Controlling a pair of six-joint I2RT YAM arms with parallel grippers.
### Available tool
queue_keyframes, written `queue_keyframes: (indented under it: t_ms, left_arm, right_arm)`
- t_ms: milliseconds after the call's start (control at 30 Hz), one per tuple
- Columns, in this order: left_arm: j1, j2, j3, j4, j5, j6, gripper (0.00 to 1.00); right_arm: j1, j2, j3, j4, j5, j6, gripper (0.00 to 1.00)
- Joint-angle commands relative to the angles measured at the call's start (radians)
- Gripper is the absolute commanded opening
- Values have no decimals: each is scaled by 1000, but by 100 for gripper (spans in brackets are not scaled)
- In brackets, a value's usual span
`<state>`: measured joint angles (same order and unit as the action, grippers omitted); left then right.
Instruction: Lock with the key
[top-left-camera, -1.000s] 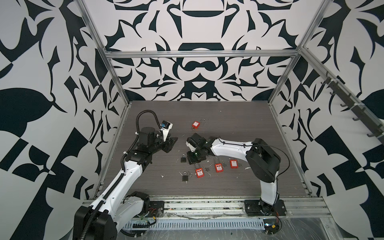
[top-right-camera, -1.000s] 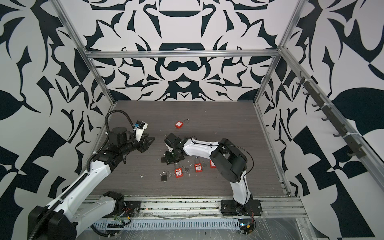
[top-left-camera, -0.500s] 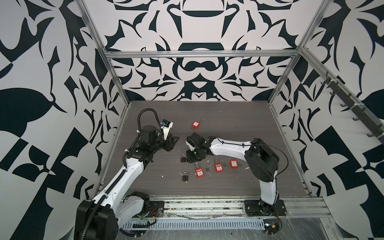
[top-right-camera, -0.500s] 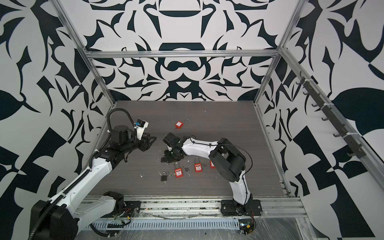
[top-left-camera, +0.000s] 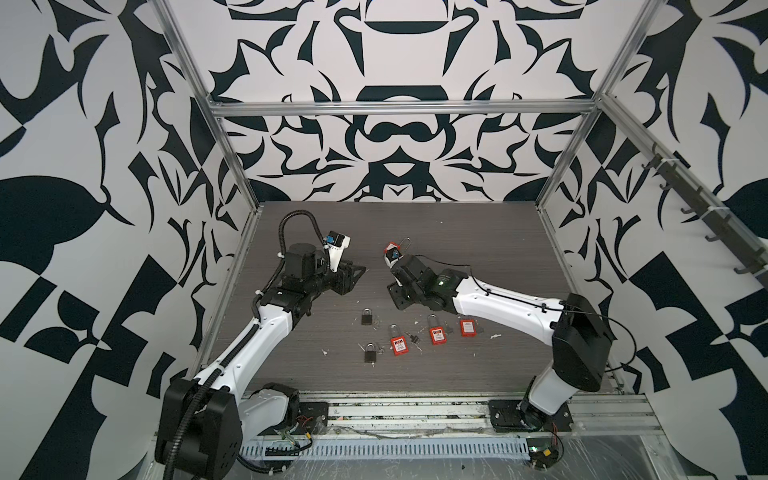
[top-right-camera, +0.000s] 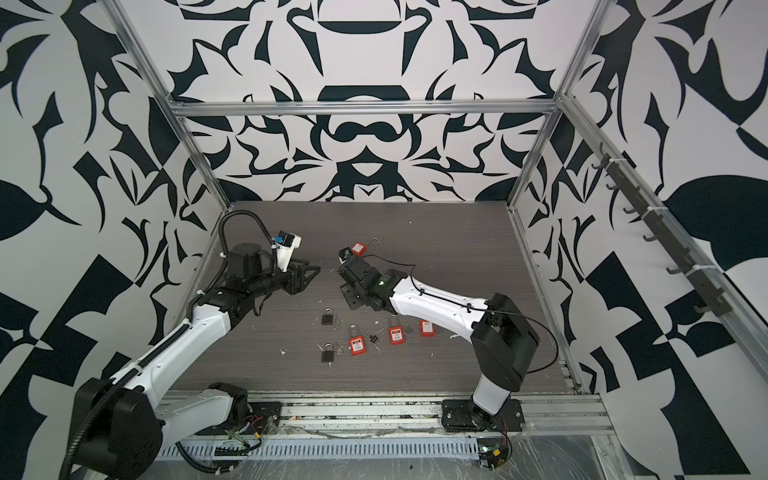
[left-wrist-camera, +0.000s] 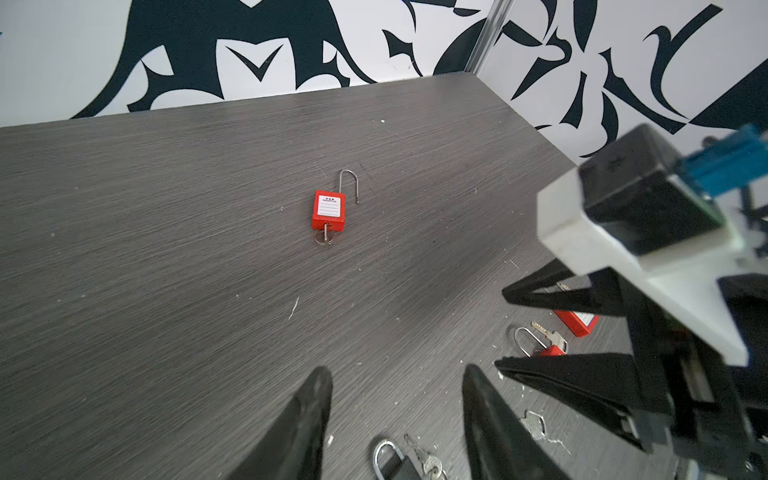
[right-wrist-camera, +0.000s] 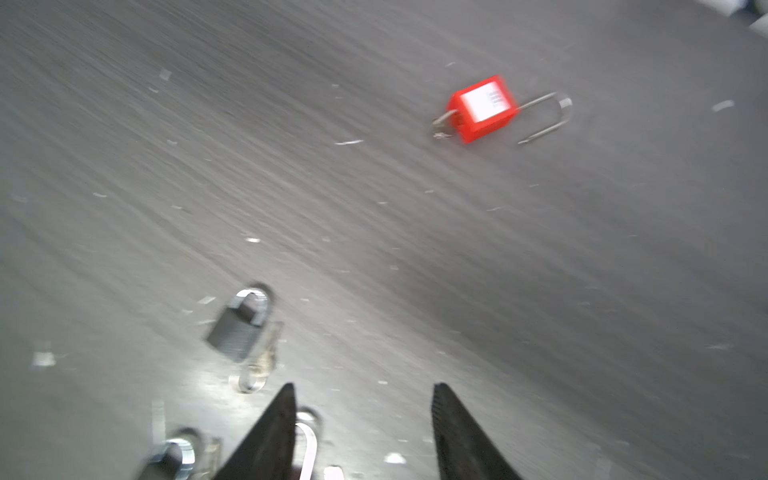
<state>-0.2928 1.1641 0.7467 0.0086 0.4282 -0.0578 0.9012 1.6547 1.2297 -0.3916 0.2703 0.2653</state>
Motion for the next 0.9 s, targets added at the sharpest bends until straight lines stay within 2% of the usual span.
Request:
queue_keyframes:
  t_ms: [0, 100, 300, 367, 567, 700, 867]
  left_arm:
    - [1, 26, 25, 94, 20, -60, 51]
    - [1, 57, 29, 110, 1, -97, 51]
    - [1, 127, 55, 108, -59, -146, 50]
    - [1, 160, 71, 100, -70, -143, 50]
    - [0, 229, 140, 31, -61, -107, 49]
    - [0, 267, 177, -13, -67, -76, 49]
    - [0, 298, 232, -94, -72, -29, 50]
  right_arm:
    - [-41, -42, -23, 24, 147, -101, 62]
    - [-104, -44, -31, 64, 118, -140, 63]
    - [-253, 35, 45, 119, -50, -201, 63]
    - [-285, 88, 106, 115, -120, -231, 64]
    - [-339, 273, 312, 88, -200, -257, 64]
    - [-352, 414, 484, 59, -241, -196, 64]
    - [-353, 599, 719, 8, -217, -12, 63]
